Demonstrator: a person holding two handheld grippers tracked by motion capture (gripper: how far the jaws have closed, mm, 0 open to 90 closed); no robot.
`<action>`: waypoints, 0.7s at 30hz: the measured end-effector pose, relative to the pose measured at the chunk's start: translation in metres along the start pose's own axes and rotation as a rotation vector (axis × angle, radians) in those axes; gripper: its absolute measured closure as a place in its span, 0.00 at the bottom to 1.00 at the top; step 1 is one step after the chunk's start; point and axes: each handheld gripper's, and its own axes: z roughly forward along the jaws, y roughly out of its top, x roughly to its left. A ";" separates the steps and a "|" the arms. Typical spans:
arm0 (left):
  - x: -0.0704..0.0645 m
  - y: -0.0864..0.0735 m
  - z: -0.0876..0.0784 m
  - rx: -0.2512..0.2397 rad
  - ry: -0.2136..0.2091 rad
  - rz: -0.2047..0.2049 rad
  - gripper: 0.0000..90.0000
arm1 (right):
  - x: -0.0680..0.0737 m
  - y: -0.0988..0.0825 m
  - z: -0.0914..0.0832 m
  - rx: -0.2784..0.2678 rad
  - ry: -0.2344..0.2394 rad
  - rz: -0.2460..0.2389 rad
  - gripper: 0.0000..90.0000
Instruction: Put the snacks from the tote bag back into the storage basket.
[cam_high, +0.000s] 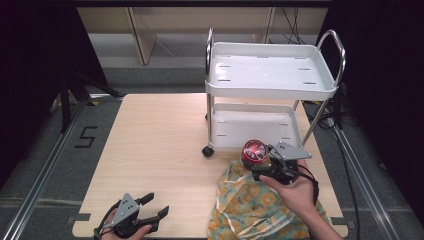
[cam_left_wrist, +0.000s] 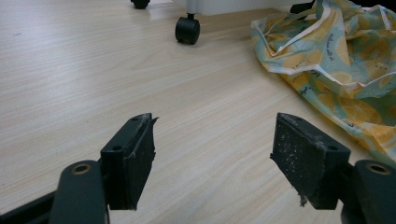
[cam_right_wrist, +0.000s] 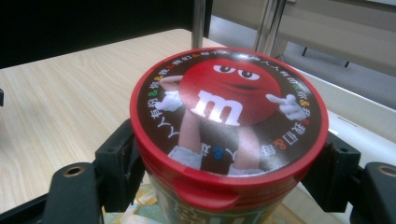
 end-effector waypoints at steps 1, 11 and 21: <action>0.000 0.000 0.000 -0.001 -0.003 -0.001 0.32 | -0.001 0.000 0.001 -0.016 -0.014 -0.017 0.29; -0.001 0.000 0.002 -0.010 -0.007 -0.010 0.32 | -0.001 0.000 0.006 -0.023 -0.021 -0.002 0.29; 0.000 0.000 0.002 -0.011 -0.009 -0.011 0.32 | 0.000 0.006 0.010 -0.005 -0.009 -0.006 0.29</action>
